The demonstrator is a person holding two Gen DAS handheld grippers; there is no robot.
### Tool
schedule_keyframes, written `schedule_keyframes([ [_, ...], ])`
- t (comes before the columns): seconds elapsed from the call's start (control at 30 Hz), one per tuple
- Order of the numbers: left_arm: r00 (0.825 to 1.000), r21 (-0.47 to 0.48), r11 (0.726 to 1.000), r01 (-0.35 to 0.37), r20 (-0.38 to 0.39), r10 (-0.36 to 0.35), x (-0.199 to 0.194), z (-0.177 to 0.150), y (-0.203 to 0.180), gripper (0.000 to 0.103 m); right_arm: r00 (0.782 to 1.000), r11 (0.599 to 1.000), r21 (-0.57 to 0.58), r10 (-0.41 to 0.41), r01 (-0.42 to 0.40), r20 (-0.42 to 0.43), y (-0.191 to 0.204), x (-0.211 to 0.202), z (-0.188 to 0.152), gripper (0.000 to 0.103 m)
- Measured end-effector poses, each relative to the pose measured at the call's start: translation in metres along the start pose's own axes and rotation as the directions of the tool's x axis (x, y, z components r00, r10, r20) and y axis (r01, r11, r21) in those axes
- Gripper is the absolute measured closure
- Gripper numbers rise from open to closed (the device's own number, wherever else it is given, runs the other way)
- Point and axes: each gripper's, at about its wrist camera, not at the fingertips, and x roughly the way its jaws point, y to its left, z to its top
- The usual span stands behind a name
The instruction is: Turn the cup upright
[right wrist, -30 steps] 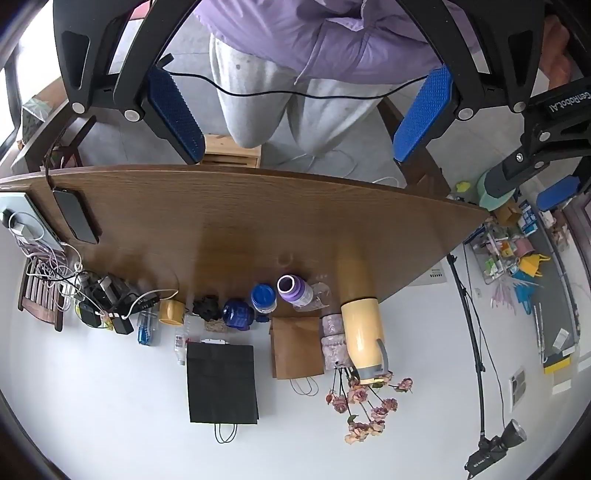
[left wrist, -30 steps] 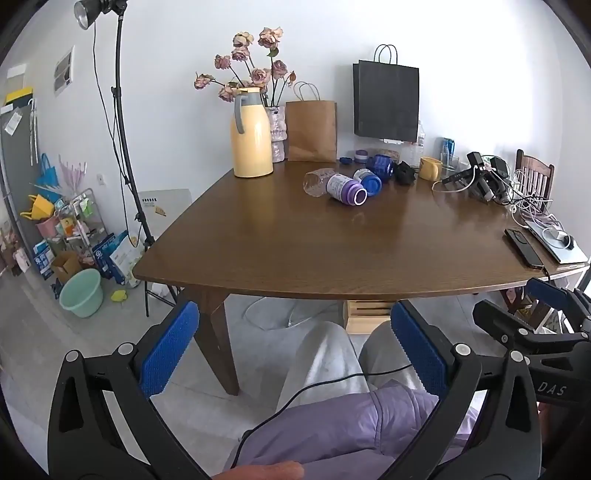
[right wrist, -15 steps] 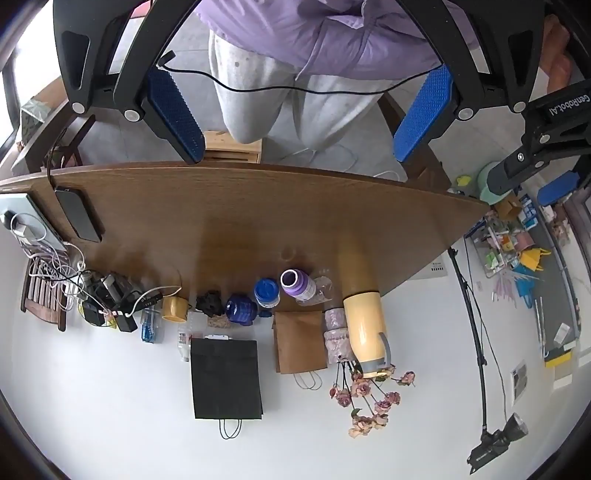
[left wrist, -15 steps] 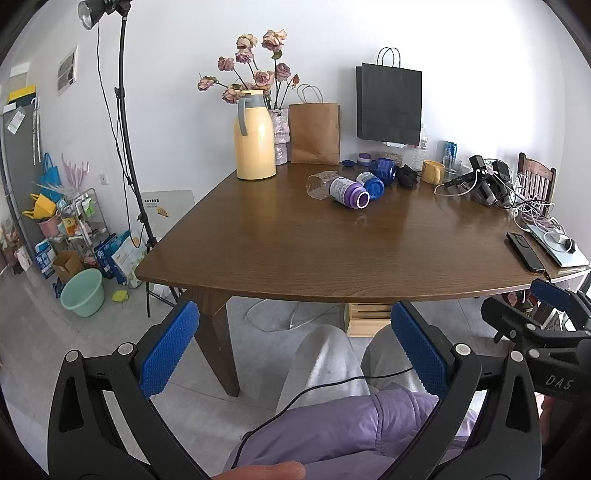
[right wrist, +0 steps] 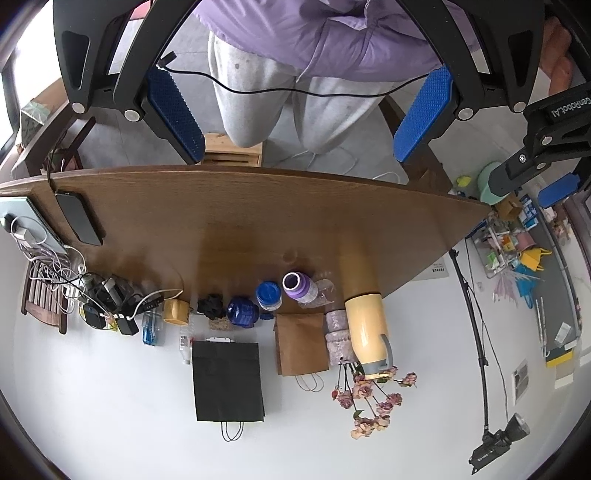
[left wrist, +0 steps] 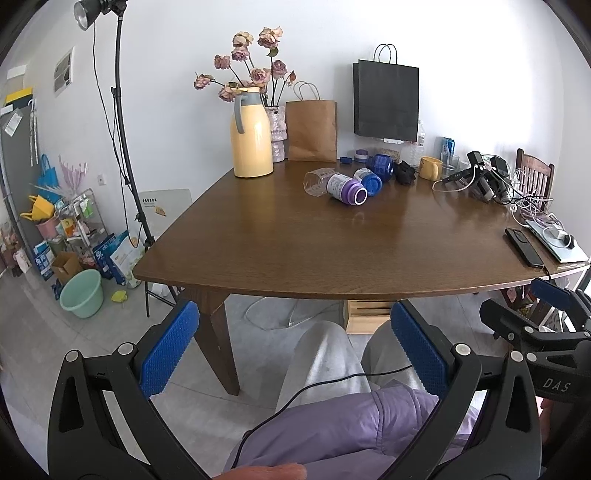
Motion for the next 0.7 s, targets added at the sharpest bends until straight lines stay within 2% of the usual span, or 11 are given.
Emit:
schedule_keyframes([
  [0.7, 1.0, 0.01, 1.0, -0.001, -0.009, 0.001, 0.0012, -0.0042, -0.0006, 0.0, 1.0, 1.0, 0.014, 0.002, -0.002, -0.005, -0.0033, 0.0021, -0.0056, 0.0],
])
